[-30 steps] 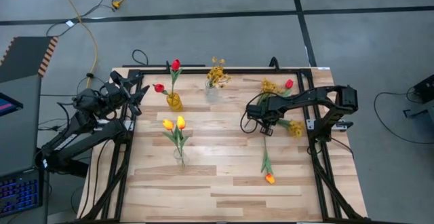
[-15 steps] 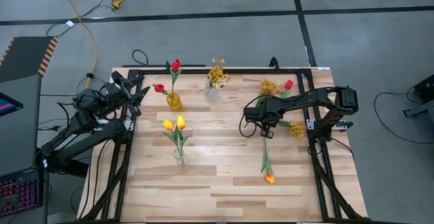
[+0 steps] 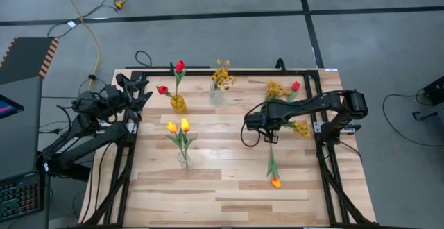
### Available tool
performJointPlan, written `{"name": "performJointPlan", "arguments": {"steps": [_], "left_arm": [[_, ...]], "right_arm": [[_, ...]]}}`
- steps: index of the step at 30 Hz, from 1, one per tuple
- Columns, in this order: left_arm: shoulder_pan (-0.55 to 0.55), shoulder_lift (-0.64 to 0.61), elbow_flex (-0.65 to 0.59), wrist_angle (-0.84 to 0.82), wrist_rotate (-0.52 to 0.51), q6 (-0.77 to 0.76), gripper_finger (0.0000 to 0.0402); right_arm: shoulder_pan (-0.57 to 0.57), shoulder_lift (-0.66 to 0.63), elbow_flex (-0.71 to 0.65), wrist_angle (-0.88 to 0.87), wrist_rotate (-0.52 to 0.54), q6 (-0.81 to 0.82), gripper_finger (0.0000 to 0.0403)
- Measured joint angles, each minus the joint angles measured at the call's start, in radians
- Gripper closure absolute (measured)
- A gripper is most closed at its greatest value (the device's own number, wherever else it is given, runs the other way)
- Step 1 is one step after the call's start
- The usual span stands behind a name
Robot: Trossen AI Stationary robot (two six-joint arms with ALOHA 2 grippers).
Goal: Sort flowers into vase by color
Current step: Put the right yellow flowers into the top transparent vase
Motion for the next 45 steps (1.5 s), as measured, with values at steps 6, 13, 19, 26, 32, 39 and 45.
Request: {"name": "performJointPlan", "arguments": {"steps": [6,13,19,26,32,39,45], "left_arm": [[0.0,0.001,0.0,0.059,0.006,-0.035,0.0196],[0.0,0.001,0.0,0.106,0.024,-0.113,0.0196],[0.0,0.009,0.0,0.134,0.081,-0.235,0.0196],[0.0,0.1,0.0,0.224,0.179,-0.37,0.0196],[-0.038,0.227,0.004,0.295,0.21,-0.389,0.0196],[-0.106,0.363,0.132,0.237,0.209,-0.334,0.0196],[-0.162,0.49,0.293,0.037,0.188,-0.264,0.0196]], "right_arm": [[0.068,0.0,0.11,0.0,0.083,-0.098,0.035],[0.128,0.0,0.225,0.086,0.213,-0.349,0.0349],[0.151,0.0,0.27,0.276,0.28,-0.613,0.0349],[0.151,0.0,0.274,0.5,0.288,-0.93,0.0349],[0.151,0.0,0.274,0.636,0.409,-1.16,0.0349],[0.151,0.0,0.274,0.767,0.493,-1.369,0.0349],[0.151,0.0,0.274,0.927,0.493,-1.514,0.0349]]}}
